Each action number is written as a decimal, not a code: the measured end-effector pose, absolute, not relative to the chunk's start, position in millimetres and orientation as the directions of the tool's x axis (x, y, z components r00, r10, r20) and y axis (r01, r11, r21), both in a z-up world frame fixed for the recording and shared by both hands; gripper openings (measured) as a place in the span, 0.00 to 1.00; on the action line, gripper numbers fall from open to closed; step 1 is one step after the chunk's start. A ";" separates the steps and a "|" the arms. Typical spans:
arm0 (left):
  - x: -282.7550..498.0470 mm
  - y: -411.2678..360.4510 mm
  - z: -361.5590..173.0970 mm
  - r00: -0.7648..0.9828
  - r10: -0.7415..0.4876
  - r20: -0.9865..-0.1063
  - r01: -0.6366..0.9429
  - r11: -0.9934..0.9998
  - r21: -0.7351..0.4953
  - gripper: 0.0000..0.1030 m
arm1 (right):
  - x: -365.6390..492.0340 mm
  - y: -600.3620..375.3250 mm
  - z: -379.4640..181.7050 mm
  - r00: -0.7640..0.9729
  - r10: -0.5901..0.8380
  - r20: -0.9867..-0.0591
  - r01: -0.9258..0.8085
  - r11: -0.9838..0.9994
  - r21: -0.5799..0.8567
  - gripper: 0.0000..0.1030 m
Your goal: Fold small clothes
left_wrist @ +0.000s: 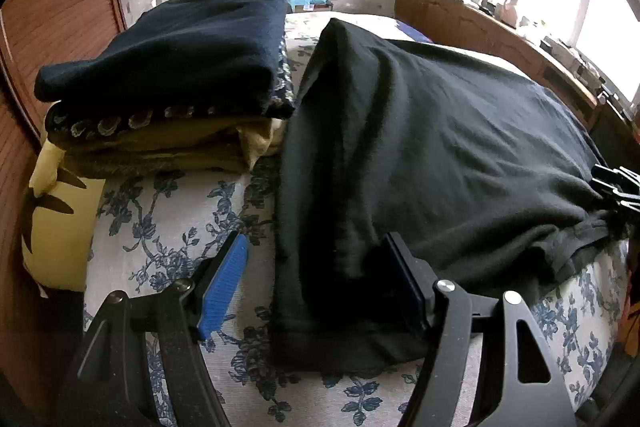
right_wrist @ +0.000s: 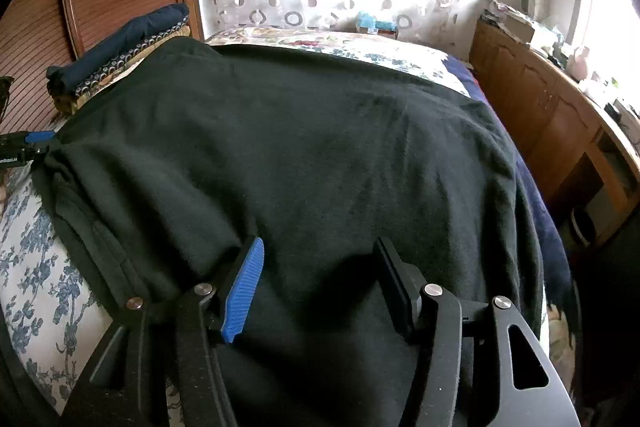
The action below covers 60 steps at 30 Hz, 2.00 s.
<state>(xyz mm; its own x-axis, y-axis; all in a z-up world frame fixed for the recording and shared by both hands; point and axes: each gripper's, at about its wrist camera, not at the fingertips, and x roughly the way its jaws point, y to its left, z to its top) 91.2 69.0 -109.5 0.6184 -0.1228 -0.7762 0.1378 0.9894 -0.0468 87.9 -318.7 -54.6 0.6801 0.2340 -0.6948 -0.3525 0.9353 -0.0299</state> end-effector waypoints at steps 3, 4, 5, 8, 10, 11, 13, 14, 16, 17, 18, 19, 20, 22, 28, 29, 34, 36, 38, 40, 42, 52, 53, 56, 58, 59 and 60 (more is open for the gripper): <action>91.5 66.5 -109.6 0.616 -0.120 -0.779 0.146 0.989 -0.038 0.68 | 87.2 -319.9 -53.4 0.680 0.235 -0.695 -0.353 0.935 -0.029 0.57; 91.8 66.4 -109.7 0.615 -0.121 -0.779 0.147 0.988 -0.037 0.68 | 86.9 -319.7 -53.2 0.680 0.234 -0.695 -0.353 0.935 -0.031 0.57; 91.8 65.8 -109.8 0.615 -0.122 -0.779 0.150 0.988 -0.037 0.68 | 85.9 -318.8 -52.9 0.682 0.230 -0.694 -0.351 0.936 -0.035 0.57; 91.6 63.7 -109.2 0.615 -0.124 -0.779 0.160 0.987 -0.032 0.63 | 84.4 -316.9 -50.6 0.689 0.220 -0.691 -0.351 0.935 -0.053 0.57; 91.3 61.6 -108.4 0.615 -0.134 -0.777 0.174 0.984 -0.032 0.57 | 82.3 -317.3 -48.2 0.696 0.222 -0.683 -0.349 0.936 -0.051 0.57; 90.7 60.1 -108.0 0.615 -0.138 -0.777 0.180 0.983 -0.032 0.54 | 81.2 -318.0 -47.3 0.697 0.230 -0.679 -0.352 0.935 -0.045 0.57; 91.0 58.1 -107.4 0.613 -0.143 -0.777 0.187 0.982 -0.033 0.51 | 77.7 -320.0 -45.8 0.703 0.234 -0.671 -0.349 0.936 -0.039 0.57; 91.2 57.4 -107.2 0.613 -0.144 -0.777 0.189 0.981 -0.033 0.49 | 75.7 -321.5 -45.0 0.707 0.236 -0.667 -0.348 0.937 -0.038 0.57; 91.7 56.1 -106.7 0.612 -0.151 -0.777 0.196 0.980 -0.036 0.46 | 73.1 -323.2 -43.5 0.712 0.240 -0.659 -0.348 0.937 -0.034 0.57; 91.7 55.9 -106.5 0.611 -0.154 -0.776 0.198 0.979 -0.038 0.42 | 71.8 -324.0 -43.7 0.715 0.241 -0.657 -0.347 0.937 -0.034 0.57; 91.7 54.5 -106.2 0.610 -0.161 -0.776 0.204 0.978 -0.043 0.40 | 70.1 -324.3 -43.4 0.718 0.241 -0.653 -0.347 0.937 -0.035 0.57; 91.8 53.6 -106.1 0.608 -0.165 -0.777 0.209 0.977 -0.044 0.36 | 68.4 -324.9 -43.8 0.720 0.241 -0.650 -0.347 0.937 -0.037 0.57; 91.8 52.8 -105.9 0.605 -0.171 -0.778 0.214 0.976 -0.048 0.31 | 67.1 -325.3 -44.0 0.722 0.240 -0.649 -0.345 0.938 -0.037 0.57; 92.3 51.2 -105.2 0.596 -0.192 -0.780 0.228 0.971 -0.065 0.21 | 64.7 -327.6 -47.0 0.724 0.238 -0.647 -0.341 0.939 -0.036 0.57; 90.8 45.5 -99.3 0.603 -0.198 -0.772 0.239 0.969 -0.062 0.10 | 62.3 -330.0 -50.6 0.724 0.230 -0.650 -0.327 0.945 -0.030 0.57; 90.0 44.4 -97.7 0.607 -0.201 -0.768 0.242 0.968 -0.062 0.10 | 62.7 -329.5 -51.1 0.724 0.226 -0.652 -0.323 0.946 -0.030 0.57; 82.6 38.7 -83.6 0.640 -0.248 -0.728 0.269 0.959 -0.090 0.09 | 61.8 -327.4 -53.0 0.718 0.218 -0.661 -0.315 0.949 -0.029 0.57; 79.8 33.0 -75.1 0.653 -0.264 -0.709 0.284 0.954 -0.095 0.09 | 60.7 -326.6 -52.6 0.717 0.217 -0.662 -0.314 0.949 -0.029 0.57; 76.5 26.5 -64.3 0.673 -0.287 -0.681 0.306 0.947 -0.097 0.09 | 59.6 -327.9 -50.1 0.718 0.218 -0.661 -0.313 0.949 -0.028 0.57; 74.5 16.9 -50.8 0.690 -0.311 -0.654 0.333 0.938 -0.096 0.09 | 58.7 -331.5 -48.4 0.719 0.219 -0.660 -0.311 0.950 -0.023 0.57; 73.6 9.3 -40.5 0.700 -0.332 -0.632 0.355 0.930 -0.095 0.09 | 56.5 -333.3 -47.4 0.720 0.219 -0.659 -0.305 0.952 -0.017 0.57; 94.8 -61.3 10.8 0.700 -0.459 -0.546 0.504 0.860 -0.077 0.09 | 45.5 -345.1 -40.2 0.736 0.214 -0.642 -0.285 0.958 -0.008 0.57; 96.1 -67.0 13.2 0.697 -0.468 -0.544 0.514 0.854 -0.077 0.09 | 43.7 -345.7 -39.9 0.737 0.215 -0.640 -0.286 0.958 -0.007 0.57; 103.5 -85.8 18.8 0.680 -0.499 -0.538 0.551 0.831 -0.074 0.09 | 38.3 -346.0 -39.3 0.741 0.213 -0.636 -0.283 0.959 -0.009 0.57; 106.9 -98.9 22.9 0.666 -0.521 -0.535 0.577 0.813 -0.074 0.09 | 35.9 -346.6 -37.9 0.746 0.212 -0.632 -0.282 0.959 -0.011 0.57; 108.0 -106.0 26.0 0.658 -0.532 -0.533 0.591 0.804 -0.073 0.09 | 34.3 -346.9 -37.3 0.749 0.210 -0.628 -0.280 0.960 -0.012 0.57; 108.0 -111.9 27.2 0.654 -0.536 -0.533 0.598 0.799 -0.070 0.09 | 32.8 -347.6 -36.5 0.754 0.208 -0.623 -0.276 0.961 -0.012 0.57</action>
<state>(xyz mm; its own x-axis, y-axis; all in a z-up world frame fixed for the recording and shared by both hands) 108.0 -111.9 27.2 0.6545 -0.5363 -0.5330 0.5978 0.7986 -0.0695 32.8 -347.6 -36.5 0.7536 0.2084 -0.6235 -0.2757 0.9612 -0.0119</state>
